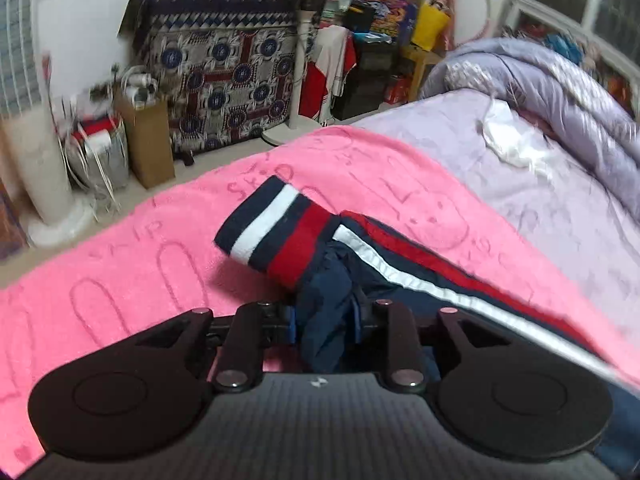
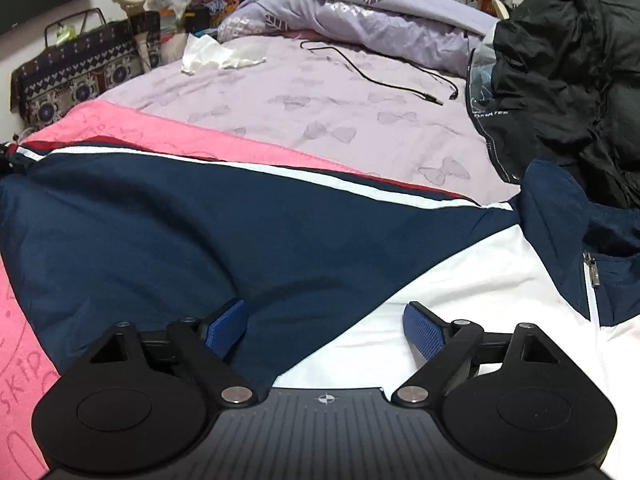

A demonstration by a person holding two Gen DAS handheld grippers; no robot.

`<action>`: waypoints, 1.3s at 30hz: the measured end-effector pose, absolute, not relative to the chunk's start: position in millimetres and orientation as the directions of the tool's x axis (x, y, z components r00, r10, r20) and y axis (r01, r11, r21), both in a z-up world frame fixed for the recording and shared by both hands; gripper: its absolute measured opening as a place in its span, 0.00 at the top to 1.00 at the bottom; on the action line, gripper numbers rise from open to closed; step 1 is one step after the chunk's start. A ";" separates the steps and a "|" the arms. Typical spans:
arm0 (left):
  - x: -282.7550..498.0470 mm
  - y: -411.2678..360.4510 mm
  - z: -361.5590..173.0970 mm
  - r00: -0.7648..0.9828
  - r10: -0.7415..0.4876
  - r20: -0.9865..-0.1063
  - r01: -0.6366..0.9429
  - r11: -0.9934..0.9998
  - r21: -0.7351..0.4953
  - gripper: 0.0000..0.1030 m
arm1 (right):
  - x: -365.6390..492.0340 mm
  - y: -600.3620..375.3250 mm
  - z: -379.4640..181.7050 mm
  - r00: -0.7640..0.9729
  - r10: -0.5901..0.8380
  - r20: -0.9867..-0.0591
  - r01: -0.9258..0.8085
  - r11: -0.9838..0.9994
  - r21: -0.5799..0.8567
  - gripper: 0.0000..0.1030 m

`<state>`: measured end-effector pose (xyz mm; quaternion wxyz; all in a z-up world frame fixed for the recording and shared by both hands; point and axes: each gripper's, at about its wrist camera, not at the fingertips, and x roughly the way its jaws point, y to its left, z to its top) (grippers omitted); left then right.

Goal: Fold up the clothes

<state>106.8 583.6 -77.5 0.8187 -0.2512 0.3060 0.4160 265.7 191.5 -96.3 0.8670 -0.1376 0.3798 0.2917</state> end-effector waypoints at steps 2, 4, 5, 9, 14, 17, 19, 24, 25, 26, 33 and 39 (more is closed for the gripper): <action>108.8 581.7 -74.4 0.453 0.534 -0.713 -0.836 0.533 -0.131 0.64 | 263.5 191.0 -90.9 0.535 0.406 -0.741 -0.605 0.796 -0.001 0.20; 105.3 585.8 -66.8 0.447 0.533 -0.718 -0.844 0.518 -0.140 0.56 | 256.7 187.4 -85.6 0.540 0.437 -0.719 -0.606 0.795 0.028 0.21; 102.8 589.5 -63.8 0.440 0.531 -0.724 -0.849 0.508 -0.143 0.50 | 251.3 187.7 -86.8 0.536 0.451 -0.714 -0.619 0.785 0.032 0.20; 89.8 618.5 -56.7 0.405 0.437 -0.803 -0.879 0.427 -0.212 0.40 | 248.3 201.1 -108.6 0.553 0.438 -0.709 -0.633 0.774 -0.016 0.02; 89.8 599.3 -26.4 0.318 0.552 -0.771 -0.922 0.368 -0.117 0.37 | 250.3 194.8 -80.0 0.552 0.424 -0.718 -0.605 0.796 0.005 0.12; 74.2 586.4 -13.2 0.250 0.619 -0.745 -0.964 0.234 -0.129 0.24 | 237.2 167.9 -77.8 0.575 0.388 -0.721 -0.580 0.814 -0.025 0.06; 65.6 589.9 -13.5 0.203 0.599 -0.775 -0.978 0.161 -0.132 0.25 | 233.0 150.6 -86.7 0.553 0.325 -0.767 -0.551 0.833 -0.044 0.06; 47.9 600.9 -24.4 0.061 0.506 -0.861 -0.997 -0.010 -0.076 0.26 | 212.7 94.7 -84.7 0.492 0.331 -0.805 -0.508 0.860 0.043 0.06; 44.7 600.3 -26.5 0.047 0.486 -0.873 -0.996 -0.042 -0.076 0.27 | 208.8 84.2 -83.0 0.496 0.323 -0.806 -0.506 0.862 0.034 0.06; 45.4 595.3 -26.0 0.026 0.491 -0.871 -0.997 -0.049 -0.058 0.28 | 205.5 72.1 -81.0 0.505 0.314 -0.804 -0.502 0.865 0.023 0.06; 119.9 475.2 0.5 0.272 0.591 -0.759 -0.827 0.547 0.129 0.27 | 204.0 -29.6 -76.1 0.554 0.190 -0.811 -0.358 0.933 -0.026 0.06; 174.2 331.9 9.2 0.539 0.375 -0.754 -0.544 0.839 0.028 0.27 | 221.6 -108.1 -66.1 0.600 0.190 -0.777 -0.276 0.961 0.021 0.05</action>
